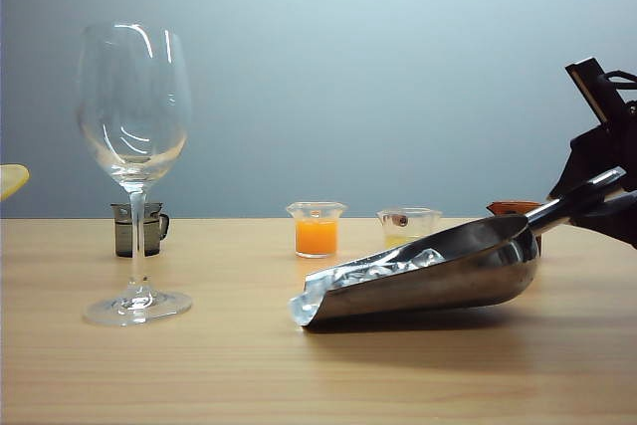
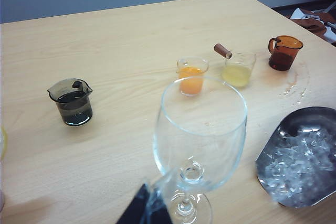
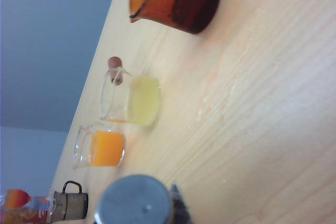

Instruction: Pick up the ice scoop on the desk filled with ice cubes, pour the ice into the goblet, and finally put the scoop back on the table.

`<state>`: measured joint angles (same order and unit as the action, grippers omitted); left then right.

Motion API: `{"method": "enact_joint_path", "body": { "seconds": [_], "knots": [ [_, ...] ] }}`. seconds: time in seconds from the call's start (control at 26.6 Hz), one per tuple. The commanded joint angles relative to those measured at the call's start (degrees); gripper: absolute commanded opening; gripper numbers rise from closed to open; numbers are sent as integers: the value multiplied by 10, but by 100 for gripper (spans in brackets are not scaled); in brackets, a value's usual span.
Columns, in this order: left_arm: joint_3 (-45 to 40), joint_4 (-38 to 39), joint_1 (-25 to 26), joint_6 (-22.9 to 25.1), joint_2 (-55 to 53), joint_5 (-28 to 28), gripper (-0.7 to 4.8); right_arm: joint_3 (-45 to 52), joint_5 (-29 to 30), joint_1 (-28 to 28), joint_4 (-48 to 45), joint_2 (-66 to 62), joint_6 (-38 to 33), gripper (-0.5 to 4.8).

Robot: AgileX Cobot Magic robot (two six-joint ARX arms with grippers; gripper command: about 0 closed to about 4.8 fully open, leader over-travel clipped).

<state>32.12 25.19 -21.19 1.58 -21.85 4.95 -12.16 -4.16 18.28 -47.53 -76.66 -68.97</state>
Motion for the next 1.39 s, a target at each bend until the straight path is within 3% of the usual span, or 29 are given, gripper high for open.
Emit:
{"method": "enact_joint_path", "body": {
  "seconds": [0.04,0.49,0.86,1.13,1.2,1.39],
  "knots": [
    [2,-4,-1,1,0,2,-6,2,-8,0,4,-10,-5,-6],
    [4,-9,-1,2,2,2,-6,1,1,-1,-83,-42,-34,-6],
    [33,33,-1,1,2,2,-6,1,17,-1,-131,-41,-126,-6],
    [37,35,-1,-1,2,3,-6,-39,42,0,-140,-39,-151,-6],
    [42,36,-1,-1,0,3,-6,-65,50,0,-127,-38,-152,-6],
    [65,59,-1,-1,-17,2,-6,-164,88,0,20,-23,-143,-6]
  ]
}}
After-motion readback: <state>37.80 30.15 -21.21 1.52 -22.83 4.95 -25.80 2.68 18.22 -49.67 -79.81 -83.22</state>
